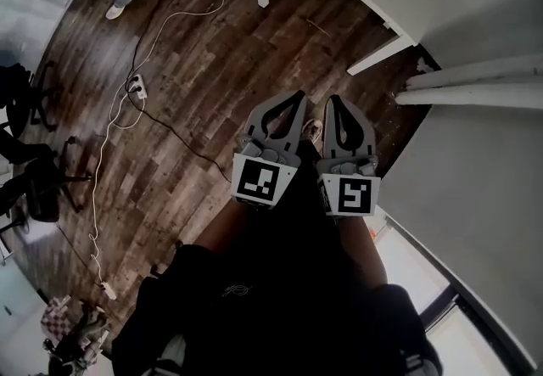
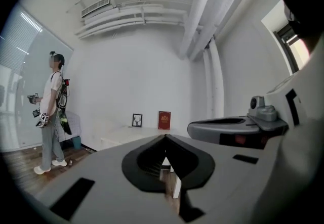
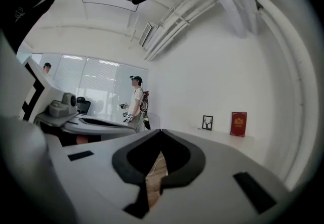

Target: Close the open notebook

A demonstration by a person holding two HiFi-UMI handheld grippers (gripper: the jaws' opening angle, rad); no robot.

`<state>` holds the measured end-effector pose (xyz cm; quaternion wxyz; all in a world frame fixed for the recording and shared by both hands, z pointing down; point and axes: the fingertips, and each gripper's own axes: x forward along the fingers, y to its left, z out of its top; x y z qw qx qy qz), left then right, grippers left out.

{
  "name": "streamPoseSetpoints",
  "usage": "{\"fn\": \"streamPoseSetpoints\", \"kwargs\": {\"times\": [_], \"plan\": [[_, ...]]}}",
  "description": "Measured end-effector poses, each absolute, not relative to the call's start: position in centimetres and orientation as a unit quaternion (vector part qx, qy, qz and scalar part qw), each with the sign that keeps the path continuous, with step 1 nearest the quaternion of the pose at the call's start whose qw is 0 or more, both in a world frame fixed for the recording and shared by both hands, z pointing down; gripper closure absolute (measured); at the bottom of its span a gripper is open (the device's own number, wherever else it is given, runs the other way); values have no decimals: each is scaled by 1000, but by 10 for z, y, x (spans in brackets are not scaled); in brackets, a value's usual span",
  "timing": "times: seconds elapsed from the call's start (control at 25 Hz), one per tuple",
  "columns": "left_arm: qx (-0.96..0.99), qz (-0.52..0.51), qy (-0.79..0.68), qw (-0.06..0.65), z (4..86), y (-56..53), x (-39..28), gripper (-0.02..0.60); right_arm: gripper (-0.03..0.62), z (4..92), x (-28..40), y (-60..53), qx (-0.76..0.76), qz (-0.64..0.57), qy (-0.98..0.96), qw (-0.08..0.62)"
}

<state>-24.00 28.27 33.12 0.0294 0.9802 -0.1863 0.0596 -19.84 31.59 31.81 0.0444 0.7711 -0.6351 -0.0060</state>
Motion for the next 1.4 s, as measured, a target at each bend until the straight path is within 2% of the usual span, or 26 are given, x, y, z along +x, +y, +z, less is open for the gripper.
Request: {"fn": "streamPoseSetpoints", "kwargs": {"times": [0.32,0.64,0.96,1.16,1.4], "plan": [[973,110,-201,22,348,210,-141,580,572,327,-96,216,747,32,-664,-3],[965,170,-201,16,380,183,-59,580,572,354,1,188,746,76,-661,-10],[966,178,-186,29,382,161,-16,580,572,359,33,170,754,74,-652,-26],[970,170,-172,19,390,136,6,580,572,371,54,153,761,65,-645,19],[977,176,-116,33,410,117,30,580,572,388,85,137,783,89,-615,25]]}}
